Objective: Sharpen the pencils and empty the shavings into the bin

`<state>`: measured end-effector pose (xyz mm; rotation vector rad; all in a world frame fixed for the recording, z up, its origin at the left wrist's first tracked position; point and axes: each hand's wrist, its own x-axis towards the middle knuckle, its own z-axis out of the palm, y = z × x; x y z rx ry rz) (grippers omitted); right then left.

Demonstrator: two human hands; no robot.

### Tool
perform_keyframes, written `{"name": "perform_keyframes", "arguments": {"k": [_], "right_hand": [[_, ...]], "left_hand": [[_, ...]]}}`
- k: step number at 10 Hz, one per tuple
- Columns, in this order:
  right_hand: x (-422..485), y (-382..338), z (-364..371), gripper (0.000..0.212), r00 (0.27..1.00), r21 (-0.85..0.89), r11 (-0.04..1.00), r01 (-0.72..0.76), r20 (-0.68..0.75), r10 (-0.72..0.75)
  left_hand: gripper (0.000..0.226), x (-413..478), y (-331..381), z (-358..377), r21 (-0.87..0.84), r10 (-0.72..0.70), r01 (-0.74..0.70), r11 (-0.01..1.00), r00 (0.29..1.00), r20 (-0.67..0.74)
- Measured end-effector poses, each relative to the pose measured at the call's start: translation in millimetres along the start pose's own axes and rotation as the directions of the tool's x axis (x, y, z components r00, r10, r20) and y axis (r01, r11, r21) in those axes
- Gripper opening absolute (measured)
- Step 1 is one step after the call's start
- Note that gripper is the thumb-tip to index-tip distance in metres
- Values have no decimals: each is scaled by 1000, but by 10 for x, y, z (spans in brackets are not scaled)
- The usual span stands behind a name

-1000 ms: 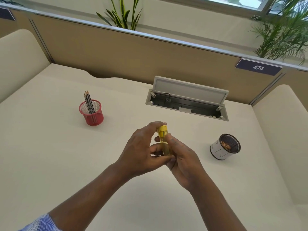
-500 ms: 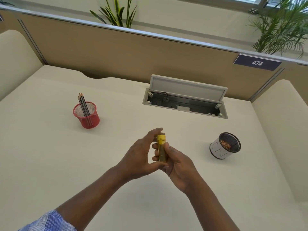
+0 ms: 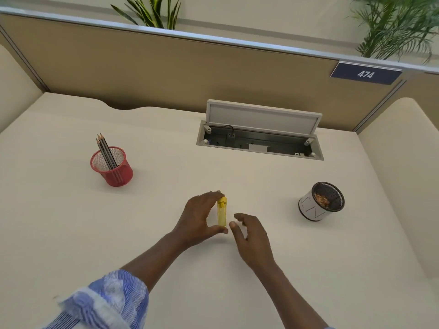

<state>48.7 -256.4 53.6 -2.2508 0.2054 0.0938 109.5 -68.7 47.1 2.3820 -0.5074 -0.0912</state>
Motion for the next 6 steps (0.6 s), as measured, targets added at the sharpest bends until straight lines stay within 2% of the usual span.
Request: {"name": "perform_keyframes", "arguments": {"k": [1, 2, 4, 6], "right_hand": [[4, 218, 69, 47, 991, -241, 962, 132, 9, -134], [8, 358, 157, 58, 988, -363, 919, 156, 39, -152], [-21, 518, 313, 63, 974, -442, 872, 211, 15, -228], [-25, 575, 348, 63, 964, -440, 868, 230, -19, -265]], "left_hand": [[101, 142, -145, 74, 63, -72, 70, 996, 997, 33], [102, 219, -263, 134, 89, -145, 140, 986, 988, 58], [105, 241, -412, 242, 109, -166, 157, 982, 983, 78], [116, 235, -483, 275, 115, -153, 140, 984, 981, 122]]}}
